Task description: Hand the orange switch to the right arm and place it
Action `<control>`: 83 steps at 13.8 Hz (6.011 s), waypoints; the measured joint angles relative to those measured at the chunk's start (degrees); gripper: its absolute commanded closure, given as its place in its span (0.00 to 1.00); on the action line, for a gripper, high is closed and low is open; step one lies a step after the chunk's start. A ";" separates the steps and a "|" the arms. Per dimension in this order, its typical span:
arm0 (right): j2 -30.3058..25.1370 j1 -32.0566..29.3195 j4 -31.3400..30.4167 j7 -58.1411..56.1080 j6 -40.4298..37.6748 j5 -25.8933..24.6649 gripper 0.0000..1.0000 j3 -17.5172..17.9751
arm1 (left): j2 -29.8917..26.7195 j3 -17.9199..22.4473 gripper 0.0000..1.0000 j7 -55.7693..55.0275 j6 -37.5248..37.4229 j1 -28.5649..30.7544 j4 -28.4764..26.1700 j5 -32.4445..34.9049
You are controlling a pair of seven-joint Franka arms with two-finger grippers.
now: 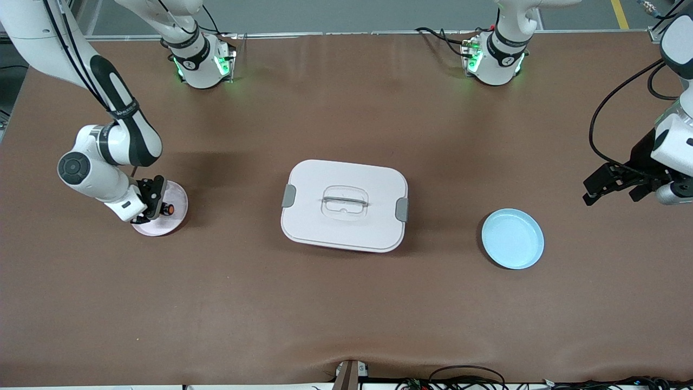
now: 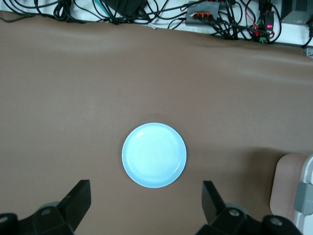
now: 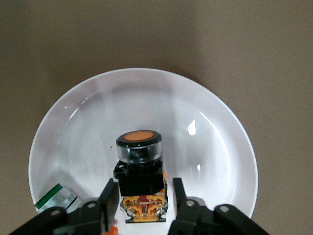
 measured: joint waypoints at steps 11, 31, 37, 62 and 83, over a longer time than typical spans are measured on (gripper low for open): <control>-1.08 0.00 6.17 3.81 -13.90 0.14 0.00 0.27 | -5.08 0.00 0.00 0.00 -11.57 -0.29 1.56 0.00; -16.05 3.89 23.41 68.79 -53.29 8.45 0.00 1.63 | -2.32 0.06 0.00 2.23 -13.01 -0.71 4.43 -0.01; -16.23 5.62 33.71 78.97 -60.63 8.44 0.00 1.62 | -2.23 0.02 0.00 2.27 -13.02 -0.81 4.45 -0.01; -15.93 7.83 46.80 93.86 -70.34 8.55 0.00 1.43 | -2.20 -0.02 0.00 2.27 -16.12 -1.15 4.63 -0.01; -28.28 7.33 29.98 99.75 -56.80 11.59 0.00 0.70 | -2.20 0.02 0.00 2.27 -16.23 -1.02 4.72 -0.01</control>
